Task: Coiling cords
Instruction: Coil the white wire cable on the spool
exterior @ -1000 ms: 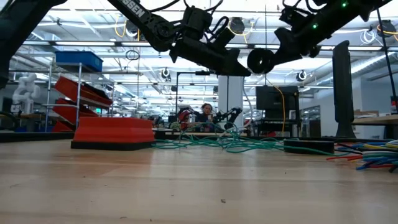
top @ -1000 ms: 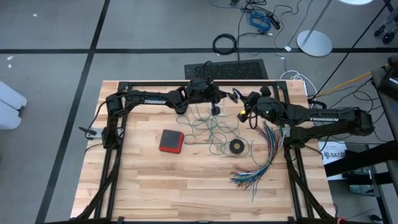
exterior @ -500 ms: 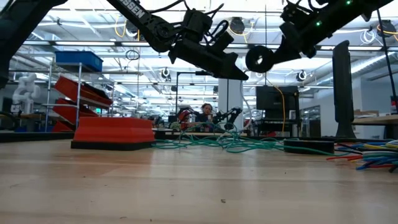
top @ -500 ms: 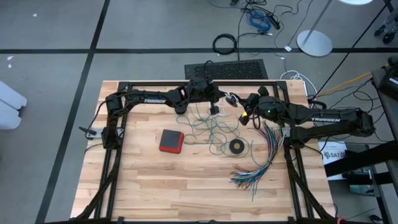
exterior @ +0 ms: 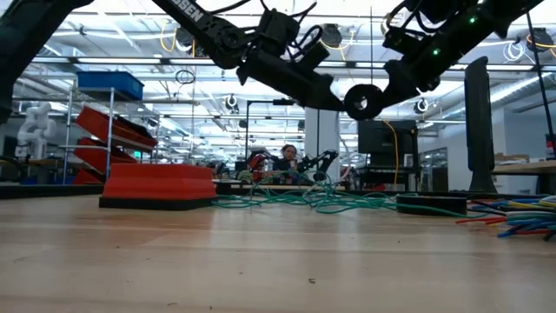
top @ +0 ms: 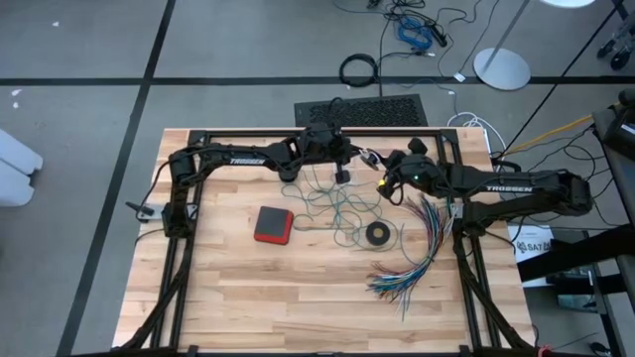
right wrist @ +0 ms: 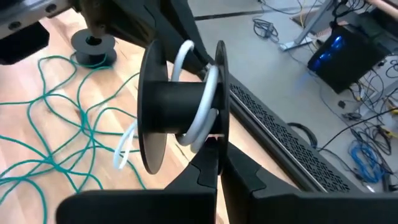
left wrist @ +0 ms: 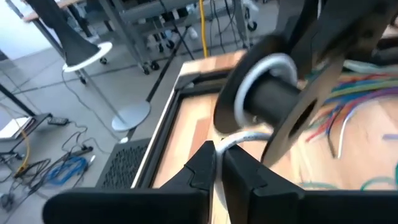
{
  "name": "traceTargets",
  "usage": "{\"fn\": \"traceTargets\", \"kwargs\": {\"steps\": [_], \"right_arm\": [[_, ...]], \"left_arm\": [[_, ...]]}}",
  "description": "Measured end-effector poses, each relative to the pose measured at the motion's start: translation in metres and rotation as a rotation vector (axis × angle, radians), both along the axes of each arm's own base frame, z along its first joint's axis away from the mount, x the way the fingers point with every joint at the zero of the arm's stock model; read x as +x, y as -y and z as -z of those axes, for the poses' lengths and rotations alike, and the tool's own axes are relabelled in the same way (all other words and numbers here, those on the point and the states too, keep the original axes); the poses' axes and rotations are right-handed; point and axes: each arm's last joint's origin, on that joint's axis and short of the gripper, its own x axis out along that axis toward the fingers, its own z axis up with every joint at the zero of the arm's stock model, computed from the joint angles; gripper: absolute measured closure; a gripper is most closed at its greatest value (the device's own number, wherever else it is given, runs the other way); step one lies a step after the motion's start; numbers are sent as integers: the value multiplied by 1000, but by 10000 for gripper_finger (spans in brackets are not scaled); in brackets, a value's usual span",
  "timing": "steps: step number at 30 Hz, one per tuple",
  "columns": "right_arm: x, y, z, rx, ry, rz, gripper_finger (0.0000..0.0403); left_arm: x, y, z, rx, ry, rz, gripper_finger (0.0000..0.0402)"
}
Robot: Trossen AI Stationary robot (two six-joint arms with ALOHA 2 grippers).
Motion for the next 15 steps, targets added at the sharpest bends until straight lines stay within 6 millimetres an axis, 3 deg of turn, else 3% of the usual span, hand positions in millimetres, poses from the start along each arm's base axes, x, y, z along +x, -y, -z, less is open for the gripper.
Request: {"fn": "traceTargets", "kwargs": {"steps": [15], "right_arm": [[11, 13, 21, 10, -120, 17, 403]], "left_arm": [[-3, 2, -3, 63, -42, 17, 346]]}}
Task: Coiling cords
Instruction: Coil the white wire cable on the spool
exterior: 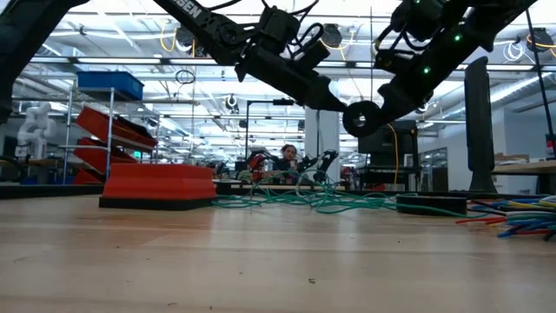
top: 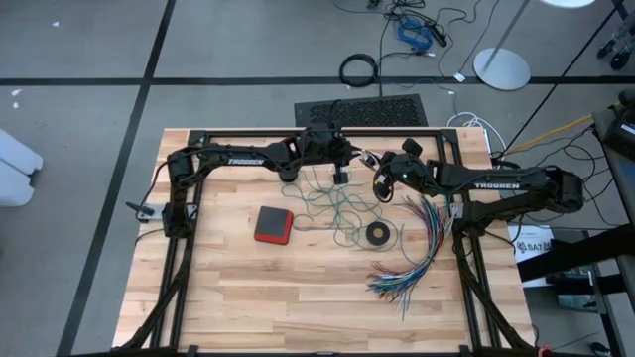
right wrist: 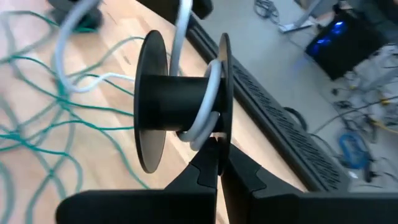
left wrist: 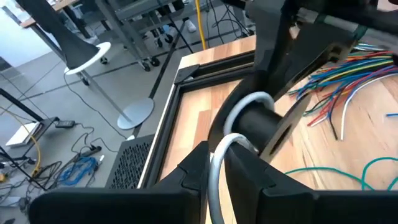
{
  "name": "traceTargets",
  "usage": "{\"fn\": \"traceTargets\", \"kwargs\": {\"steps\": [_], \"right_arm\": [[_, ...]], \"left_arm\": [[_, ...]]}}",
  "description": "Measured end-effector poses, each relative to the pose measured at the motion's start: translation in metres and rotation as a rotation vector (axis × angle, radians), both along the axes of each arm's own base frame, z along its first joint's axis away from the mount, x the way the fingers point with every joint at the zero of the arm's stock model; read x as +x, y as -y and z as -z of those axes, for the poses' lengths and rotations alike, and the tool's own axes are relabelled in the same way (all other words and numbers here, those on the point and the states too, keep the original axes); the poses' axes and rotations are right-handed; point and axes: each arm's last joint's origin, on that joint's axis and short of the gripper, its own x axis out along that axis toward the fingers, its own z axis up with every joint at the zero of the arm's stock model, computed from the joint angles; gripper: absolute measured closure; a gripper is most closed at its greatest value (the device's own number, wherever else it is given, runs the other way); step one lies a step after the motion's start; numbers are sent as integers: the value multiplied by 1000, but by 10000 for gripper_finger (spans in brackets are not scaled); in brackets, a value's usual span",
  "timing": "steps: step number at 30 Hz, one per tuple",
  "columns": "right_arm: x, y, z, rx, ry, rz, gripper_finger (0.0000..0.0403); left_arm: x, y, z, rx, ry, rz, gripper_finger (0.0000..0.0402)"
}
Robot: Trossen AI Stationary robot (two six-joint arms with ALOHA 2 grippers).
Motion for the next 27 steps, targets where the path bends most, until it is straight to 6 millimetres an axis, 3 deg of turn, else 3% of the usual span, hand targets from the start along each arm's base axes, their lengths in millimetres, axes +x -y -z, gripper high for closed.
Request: {"fn": "traceTargets", "kwargs": {"steps": [9, 19, 27], "right_arm": [[5, 6, 7, -133, -77, 131, 403], [13, 11, -5, -243, 39, 209, 403], [16, 12, -11, -288, 78, 225, 403]], "left_arm": [[5, 17, 1, -8, -15, 41, 345], [10, 34, 0, -98, 15, 25, 345], [11, 35, -2, -163, 51, 14, 345]]}}
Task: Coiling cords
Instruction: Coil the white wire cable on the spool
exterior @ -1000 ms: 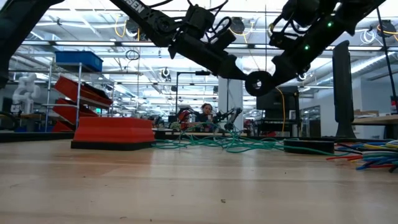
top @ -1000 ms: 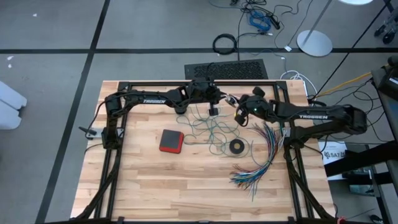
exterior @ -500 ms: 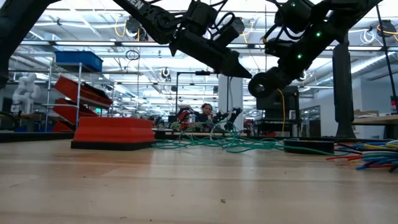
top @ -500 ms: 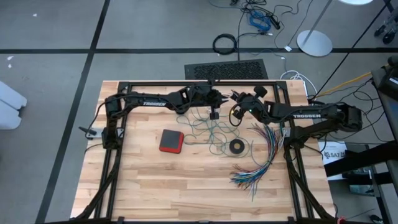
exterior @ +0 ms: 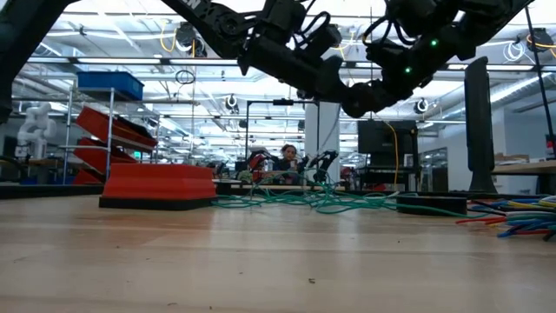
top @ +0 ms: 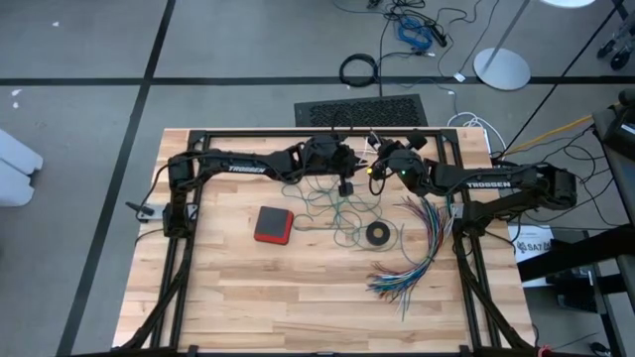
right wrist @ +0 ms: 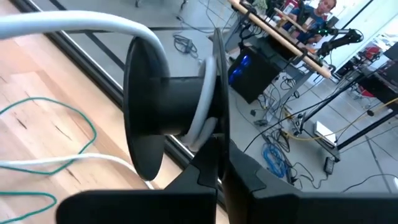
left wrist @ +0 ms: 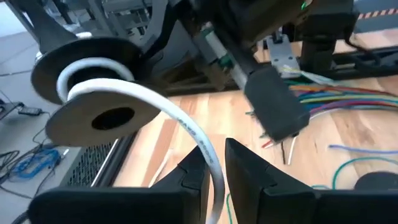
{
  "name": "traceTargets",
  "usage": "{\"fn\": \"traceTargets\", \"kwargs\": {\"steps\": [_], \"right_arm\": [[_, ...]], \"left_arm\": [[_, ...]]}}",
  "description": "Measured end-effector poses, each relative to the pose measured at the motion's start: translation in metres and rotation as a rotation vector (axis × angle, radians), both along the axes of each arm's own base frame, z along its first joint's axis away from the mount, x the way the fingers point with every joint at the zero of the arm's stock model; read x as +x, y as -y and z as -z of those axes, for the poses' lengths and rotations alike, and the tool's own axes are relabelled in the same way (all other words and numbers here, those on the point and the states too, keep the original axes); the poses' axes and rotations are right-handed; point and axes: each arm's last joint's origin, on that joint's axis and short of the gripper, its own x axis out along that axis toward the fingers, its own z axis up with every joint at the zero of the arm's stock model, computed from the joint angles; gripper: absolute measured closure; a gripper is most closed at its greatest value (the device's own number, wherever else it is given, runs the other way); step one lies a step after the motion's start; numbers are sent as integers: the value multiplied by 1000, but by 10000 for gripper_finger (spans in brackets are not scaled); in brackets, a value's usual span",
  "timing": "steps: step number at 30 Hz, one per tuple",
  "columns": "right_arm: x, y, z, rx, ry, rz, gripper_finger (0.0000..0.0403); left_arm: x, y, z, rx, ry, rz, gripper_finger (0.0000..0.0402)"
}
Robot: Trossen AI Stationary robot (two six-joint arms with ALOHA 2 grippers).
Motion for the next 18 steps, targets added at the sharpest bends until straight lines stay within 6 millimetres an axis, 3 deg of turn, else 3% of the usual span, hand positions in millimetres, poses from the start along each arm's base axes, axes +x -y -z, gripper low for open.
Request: {"fn": "traceTargets", "kwargs": {"steps": [8, 18], "right_arm": [[3, 1, 6, 13, -10, 0, 403], [2, 1, 6, -10, -59, 9, 403]], "left_arm": [[6, 11, -12, 56, 123, 31, 345], [5, 20, -2, 105, -6, -12, 345]]}}
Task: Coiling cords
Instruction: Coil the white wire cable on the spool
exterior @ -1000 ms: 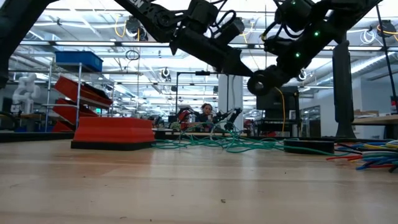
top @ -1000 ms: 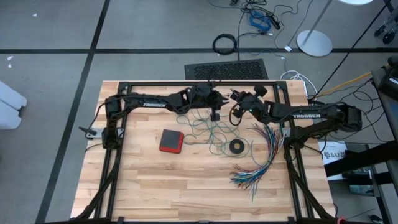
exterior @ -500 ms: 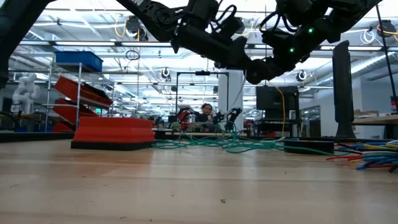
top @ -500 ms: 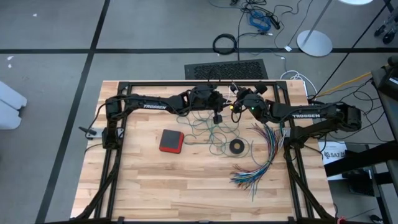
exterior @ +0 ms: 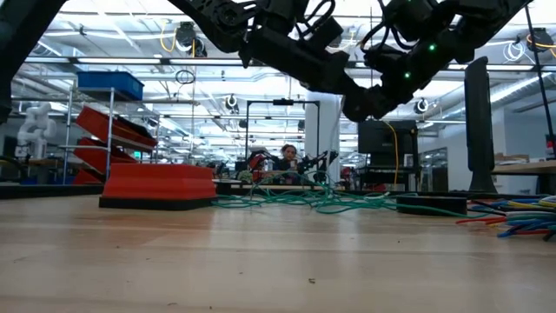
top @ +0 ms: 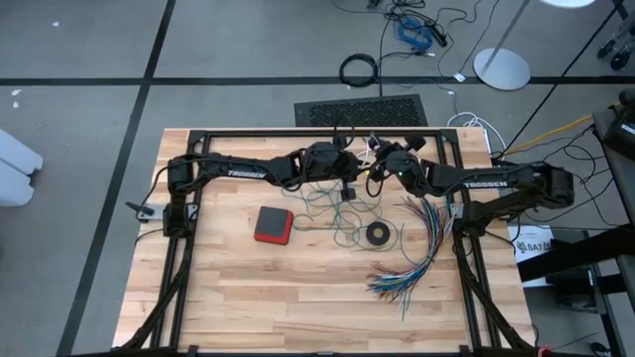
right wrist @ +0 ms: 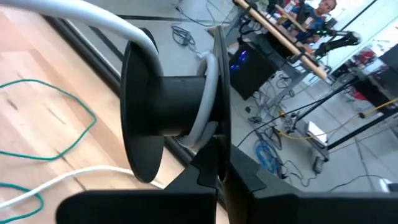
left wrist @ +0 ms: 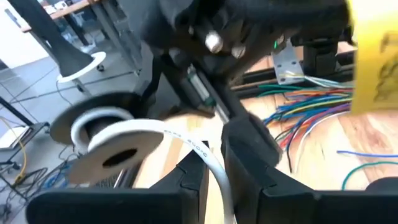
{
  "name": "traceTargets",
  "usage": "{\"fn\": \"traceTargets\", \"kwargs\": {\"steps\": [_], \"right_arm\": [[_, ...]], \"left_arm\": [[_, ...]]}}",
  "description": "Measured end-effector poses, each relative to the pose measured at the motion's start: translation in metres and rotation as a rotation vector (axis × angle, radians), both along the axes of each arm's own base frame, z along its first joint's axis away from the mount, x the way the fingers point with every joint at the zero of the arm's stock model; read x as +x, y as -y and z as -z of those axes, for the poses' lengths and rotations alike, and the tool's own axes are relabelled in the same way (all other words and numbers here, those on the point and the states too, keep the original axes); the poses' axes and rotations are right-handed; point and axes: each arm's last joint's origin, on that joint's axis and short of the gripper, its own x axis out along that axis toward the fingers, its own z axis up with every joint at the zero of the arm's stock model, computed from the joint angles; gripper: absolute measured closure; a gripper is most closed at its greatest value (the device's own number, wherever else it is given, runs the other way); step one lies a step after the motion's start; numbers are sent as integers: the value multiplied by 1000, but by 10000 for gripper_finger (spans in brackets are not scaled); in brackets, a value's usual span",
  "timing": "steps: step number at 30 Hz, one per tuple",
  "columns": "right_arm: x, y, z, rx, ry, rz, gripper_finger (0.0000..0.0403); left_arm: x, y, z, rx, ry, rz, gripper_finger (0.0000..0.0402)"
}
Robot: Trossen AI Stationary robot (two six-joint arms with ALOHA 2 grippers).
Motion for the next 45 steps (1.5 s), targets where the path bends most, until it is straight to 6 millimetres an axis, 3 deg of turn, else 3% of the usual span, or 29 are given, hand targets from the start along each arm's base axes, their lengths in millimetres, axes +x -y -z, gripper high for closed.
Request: {"fn": "traceTargets", "kwargs": {"steps": [22, 42, 45], "right_arm": [[-25, -3, -32, -47, 86, 16, 403], [-31, -4, -27, -25, 35, 62, 403], [-31, -4, -27, -22, 36, 63, 403]], "left_arm": [[-6, -7, 16, -112, -19, 31, 345], [-7, -6, 18, -117, -33, 37, 345], [-7, -6, 19, -119, -46, 44, 362]]}}
